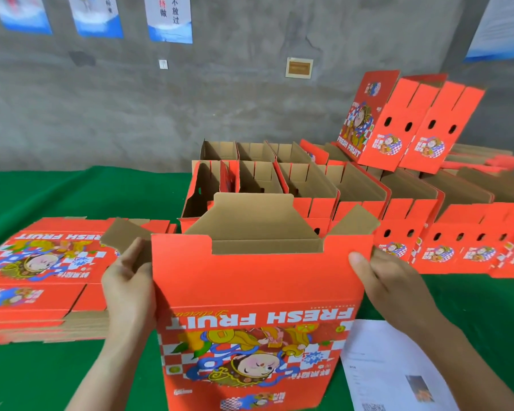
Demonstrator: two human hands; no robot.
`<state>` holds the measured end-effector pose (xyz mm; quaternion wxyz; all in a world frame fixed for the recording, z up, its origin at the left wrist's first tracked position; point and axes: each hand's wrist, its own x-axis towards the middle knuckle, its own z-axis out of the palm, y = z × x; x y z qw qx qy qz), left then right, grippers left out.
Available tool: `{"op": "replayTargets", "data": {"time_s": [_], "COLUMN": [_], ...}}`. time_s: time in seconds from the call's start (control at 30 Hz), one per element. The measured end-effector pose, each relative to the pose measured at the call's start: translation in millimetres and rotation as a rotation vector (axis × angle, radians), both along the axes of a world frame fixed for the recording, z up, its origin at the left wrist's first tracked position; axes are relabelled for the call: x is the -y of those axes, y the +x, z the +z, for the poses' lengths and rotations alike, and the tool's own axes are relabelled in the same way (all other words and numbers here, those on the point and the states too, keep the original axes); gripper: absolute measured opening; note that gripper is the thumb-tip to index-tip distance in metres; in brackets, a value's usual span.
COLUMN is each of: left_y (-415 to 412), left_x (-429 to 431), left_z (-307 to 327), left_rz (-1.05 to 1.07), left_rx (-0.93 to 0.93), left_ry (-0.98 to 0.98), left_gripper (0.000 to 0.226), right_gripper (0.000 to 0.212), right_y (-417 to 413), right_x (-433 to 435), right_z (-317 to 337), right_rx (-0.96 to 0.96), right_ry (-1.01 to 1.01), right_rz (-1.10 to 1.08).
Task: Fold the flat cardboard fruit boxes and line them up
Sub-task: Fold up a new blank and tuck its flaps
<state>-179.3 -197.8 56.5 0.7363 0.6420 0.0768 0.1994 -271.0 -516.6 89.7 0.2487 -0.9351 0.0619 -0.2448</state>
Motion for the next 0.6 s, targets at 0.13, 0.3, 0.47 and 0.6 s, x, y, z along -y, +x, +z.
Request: {"op": "replayTargets", "data": {"time_s": [0.13,0.3,0.47,0.6], "left_y": [-11.2,-16.7,-16.3,-14.4], "left_x": [7.6,7.0,4.3,1.6], "left_z": [9.7,10.4,22.7,28.8], "left_rz": [0.026,0.051,0.0,-0.137], "left_rx": [0.074,0.09,0.267,0.289], "left_ry": [0.082,0.468,0.972,1.209], "left_gripper": [0.052,0.066,0.071,0.082], "right_gripper": [0.057,0.053,0.038,0.063], "right_y": [3.3,8.3,6.6,8.7], "right_x": [-3.6,-5.9,-15.6,-19.4], "right_z": [-2.4,-11.9,-20.3,-26.2], "right_rx": [0.026,0.004,0.036,0.057], "right_ry": [-0.001,0.117,0.209,0.187], "right_rz": [-0.002,0.001,-0.076,-0.042]}}
